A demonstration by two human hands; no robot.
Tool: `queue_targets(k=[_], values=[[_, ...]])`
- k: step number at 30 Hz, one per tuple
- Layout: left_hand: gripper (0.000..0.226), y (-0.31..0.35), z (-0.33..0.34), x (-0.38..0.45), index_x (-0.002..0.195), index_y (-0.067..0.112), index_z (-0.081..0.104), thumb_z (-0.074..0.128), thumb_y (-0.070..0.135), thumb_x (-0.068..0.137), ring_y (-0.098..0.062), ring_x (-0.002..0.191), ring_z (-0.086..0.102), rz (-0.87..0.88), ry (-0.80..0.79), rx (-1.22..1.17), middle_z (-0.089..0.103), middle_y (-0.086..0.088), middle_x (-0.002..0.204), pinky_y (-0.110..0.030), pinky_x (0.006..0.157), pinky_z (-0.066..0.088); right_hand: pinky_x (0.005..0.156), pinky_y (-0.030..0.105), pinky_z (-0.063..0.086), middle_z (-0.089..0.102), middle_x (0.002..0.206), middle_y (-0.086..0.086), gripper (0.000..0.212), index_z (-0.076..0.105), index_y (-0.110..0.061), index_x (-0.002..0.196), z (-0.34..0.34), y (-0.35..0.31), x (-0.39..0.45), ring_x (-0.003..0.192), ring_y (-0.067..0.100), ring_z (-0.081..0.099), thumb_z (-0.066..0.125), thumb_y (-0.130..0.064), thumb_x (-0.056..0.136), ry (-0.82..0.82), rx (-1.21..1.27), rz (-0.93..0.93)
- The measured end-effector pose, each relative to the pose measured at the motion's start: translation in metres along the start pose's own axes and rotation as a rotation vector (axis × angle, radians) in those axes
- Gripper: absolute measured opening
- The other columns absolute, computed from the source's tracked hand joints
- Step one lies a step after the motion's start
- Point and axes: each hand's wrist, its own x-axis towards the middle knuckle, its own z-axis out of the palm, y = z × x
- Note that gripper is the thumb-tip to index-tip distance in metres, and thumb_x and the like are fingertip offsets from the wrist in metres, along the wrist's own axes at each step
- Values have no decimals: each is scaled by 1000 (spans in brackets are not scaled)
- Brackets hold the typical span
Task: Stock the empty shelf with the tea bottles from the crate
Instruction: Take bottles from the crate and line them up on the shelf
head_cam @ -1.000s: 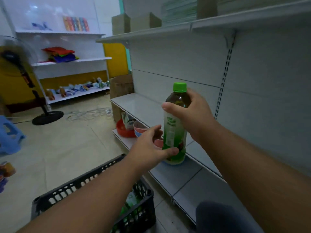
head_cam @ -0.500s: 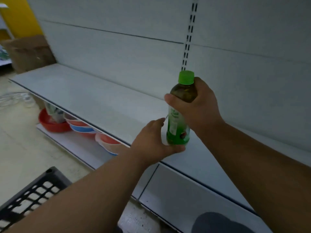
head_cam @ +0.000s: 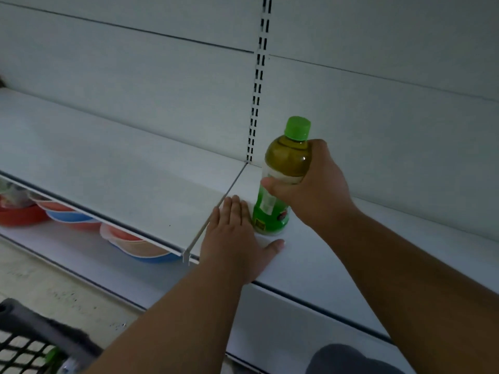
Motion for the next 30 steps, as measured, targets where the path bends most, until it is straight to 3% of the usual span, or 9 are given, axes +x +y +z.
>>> queue_targets(k=[6, 11, 19, 26, 30], values=[[121, 1, 3, 0, 156, 7, -14, 0, 89, 68, -23, 153, -12, -13, -11, 4, -10, -12, 167, -38, 121, -10, 82, 36, 54, 60, 114, -5, 73, 48, -27, 124, 16, -1, 36, 99, 17, 61, 87, -50, 67, 53, -55, -21], [121, 2, 4, 0, 155, 6, -14, 1, 90, 69, -23, 152, -15, -8, -6, 13, -12, -13, 166, -39, 122, -10, 78, 30, 43, 59, 118, -2, 74, 47, -23, 125, 28, 0, 85, 97, 17, 55, 86, -52, 69, 71, -129, -14], [119, 2, 3, 0, 154, 7, -17, 0, 90, 70, -23, 151, -18, -4, 11, -1, -15, -12, 166, -40, 122, -10, 90, 37, 49, 48, 135, 7, 87, 40, -14, 127, 42, 5, 120, 112, 30, 60, 89, -51, 65, 206, -172, 28], [120, -1, 3, 2, 154, 7, -17, -3, 90, 68, -23, 151, -18, -7, -12, 8, -15, -12, 166, -39, 121, -11, 91, 33, 48, 48, 126, 2, 86, 36, -21, 120, 42, 9, 104, 115, 26, 56, 92, -49, 61, 171, -19, 85], [119, 0, -3, 3, 156, 6, -12, 10, 90, 75, -22, 152, -16, -8, -55, -3, -13, -11, 166, -36, 120, -12, 104, 45, 46, 49, 135, 6, 92, 38, -15, 141, 19, 22, 34, 123, 25, 49, 86, -49, 70, 109, -160, -21]])
